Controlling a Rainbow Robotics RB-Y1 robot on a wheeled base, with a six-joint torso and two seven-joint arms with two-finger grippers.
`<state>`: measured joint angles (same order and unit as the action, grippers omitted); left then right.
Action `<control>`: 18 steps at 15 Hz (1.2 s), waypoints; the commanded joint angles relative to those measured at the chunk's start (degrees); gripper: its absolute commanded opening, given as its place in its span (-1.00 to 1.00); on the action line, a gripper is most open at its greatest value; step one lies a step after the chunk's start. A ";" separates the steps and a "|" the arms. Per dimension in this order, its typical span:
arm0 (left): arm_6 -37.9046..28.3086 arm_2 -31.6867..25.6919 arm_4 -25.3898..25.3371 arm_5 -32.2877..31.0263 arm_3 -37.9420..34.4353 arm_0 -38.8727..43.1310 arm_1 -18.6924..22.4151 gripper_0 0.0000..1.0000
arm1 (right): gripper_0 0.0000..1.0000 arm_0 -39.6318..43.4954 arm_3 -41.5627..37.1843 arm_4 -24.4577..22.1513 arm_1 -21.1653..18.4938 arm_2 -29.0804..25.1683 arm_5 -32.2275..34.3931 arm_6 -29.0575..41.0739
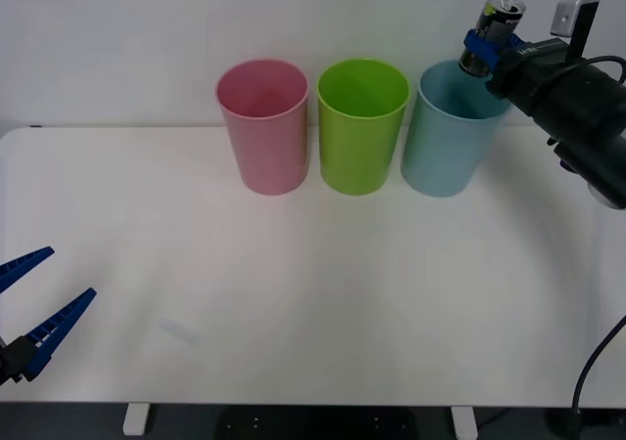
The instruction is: Grasp the object on the table and drop it into the matching bin: aluminum can to the light blue bin, PET bottle to the pink bin.
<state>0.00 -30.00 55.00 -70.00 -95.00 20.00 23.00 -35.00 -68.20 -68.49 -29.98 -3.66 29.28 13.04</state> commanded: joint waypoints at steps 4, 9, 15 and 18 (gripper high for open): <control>0.00 0.00 0.00 0.00 0.00 0.00 0.00 1.00 | 0.45 -0.16 0.17 -1.04 0.01 1.90 -4.32 -1.70; 0.00 0.00 0.00 0.00 0.00 0.00 0.00 1.00 | 1.00 -0.16 -0.18 -0.42 0.01 1.90 -3.88 -2.85; 0.00 0.00 0.00 0.00 0.00 0.00 0.00 1.00 | 1.00 2.04 -1.85 1.07 -0.08 -0.56 3.68 -4.34; 0.00 0.00 0.00 0.00 0.00 0.00 0.00 1.00 | 1.00 7.75 -8.53 2.04 -0.08 -1.00 5.35 -5.22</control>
<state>0.00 -30.00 55.00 -70.00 -95.00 20.00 23.00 -29.03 -74.61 -66.84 -30.00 -4.64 34.28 8.03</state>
